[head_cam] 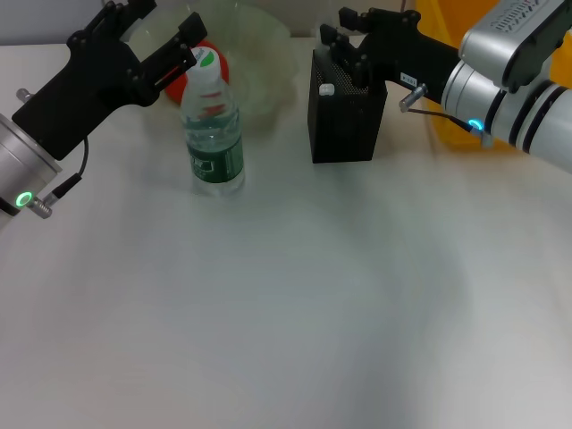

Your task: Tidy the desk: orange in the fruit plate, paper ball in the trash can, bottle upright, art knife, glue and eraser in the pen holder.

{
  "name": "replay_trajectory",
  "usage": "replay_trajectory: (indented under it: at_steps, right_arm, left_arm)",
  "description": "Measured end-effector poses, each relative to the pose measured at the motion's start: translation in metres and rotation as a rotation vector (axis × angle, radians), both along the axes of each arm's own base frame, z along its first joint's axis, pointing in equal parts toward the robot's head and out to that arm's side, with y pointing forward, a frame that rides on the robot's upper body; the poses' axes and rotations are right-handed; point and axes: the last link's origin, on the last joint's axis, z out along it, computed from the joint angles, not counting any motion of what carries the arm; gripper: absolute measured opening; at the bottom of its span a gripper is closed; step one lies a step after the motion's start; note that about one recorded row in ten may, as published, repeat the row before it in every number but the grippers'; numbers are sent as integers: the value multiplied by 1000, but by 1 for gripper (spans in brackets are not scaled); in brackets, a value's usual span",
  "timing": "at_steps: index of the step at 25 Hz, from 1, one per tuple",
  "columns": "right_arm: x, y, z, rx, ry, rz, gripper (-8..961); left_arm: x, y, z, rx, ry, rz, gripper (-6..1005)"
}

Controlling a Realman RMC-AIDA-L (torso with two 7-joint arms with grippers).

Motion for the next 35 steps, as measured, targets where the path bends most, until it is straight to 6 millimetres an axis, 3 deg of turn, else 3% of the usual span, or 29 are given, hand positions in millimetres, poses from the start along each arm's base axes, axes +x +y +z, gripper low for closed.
replay_trajectory:
  at_steps: [2,8,10,14,15,16,20,25,35]
  right_arm:
    - [-1,-1,1,-4,15,1,153]
    - [-7,-9,24,-92,246,-21,323]
    - [-10,-16,38,-141,316,-6,511]
    - [-18,-35,74,-202,411,48,511]
    - [-20,-48,90,-245,420,83,511]
    - [-20,-48,90,-245,420,83,511]
    - [-24,-78,112,-387,335,199,511]
    - [-15,-108,118,-481,254,251,511]
    - [8,-119,103,-450,247,221,511]
  left_arm:
    - [0,0,0,0,0,0,813]
    - [2,1,0,-1,-1,-8,813]
    - [3,1,0,-5,-3,-13,813]
    - [8,-1,0,-12,-14,-39,813]
    - [9,-2,0,-13,-17,-48,813]
    - [11,-3,1,-16,-22,-62,813]
    - [14,-5,2,-27,-31,-93,813]
    - [17,-7,-1,-104,-21,-121,813]
    - [24,-25,-11,-284,32,-233,813]
